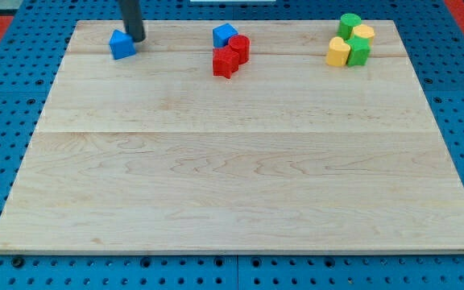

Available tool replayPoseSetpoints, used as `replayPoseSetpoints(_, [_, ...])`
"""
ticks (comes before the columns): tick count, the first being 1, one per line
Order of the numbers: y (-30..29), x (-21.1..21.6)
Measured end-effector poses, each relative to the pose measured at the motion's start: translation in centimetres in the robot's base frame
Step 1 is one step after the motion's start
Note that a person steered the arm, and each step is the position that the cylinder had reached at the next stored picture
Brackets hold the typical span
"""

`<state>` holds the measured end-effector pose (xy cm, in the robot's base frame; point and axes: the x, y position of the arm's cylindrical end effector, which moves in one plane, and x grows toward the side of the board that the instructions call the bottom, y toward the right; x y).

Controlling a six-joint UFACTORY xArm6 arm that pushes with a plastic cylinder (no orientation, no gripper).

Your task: Push the blue triangle to the bottom center of the board

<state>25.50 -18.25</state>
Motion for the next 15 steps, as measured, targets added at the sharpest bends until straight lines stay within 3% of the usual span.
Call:
replayPoseSetpoints(2, [-4.9,0.4])
replayPoseSetpoints(3, [-10.3,-0.8])
replayPoseSetpoints(4, [-11.3,2.3])
replayPoseSetpoints(5, [-6.3,5.0])
replayPoseSetpoints(6, [-3.9,4.0])
replayPoseSetpoints(7, [-5.2,0.5])
replayPoseSetpoints(8, [-3.1,0.3])
replayPoseSetpoints(9, [-2.9,2.7])
replayPoseSetpoints(11, [4.4,5.3])
replayPoseSetpoints(15, [14.1,20.9])
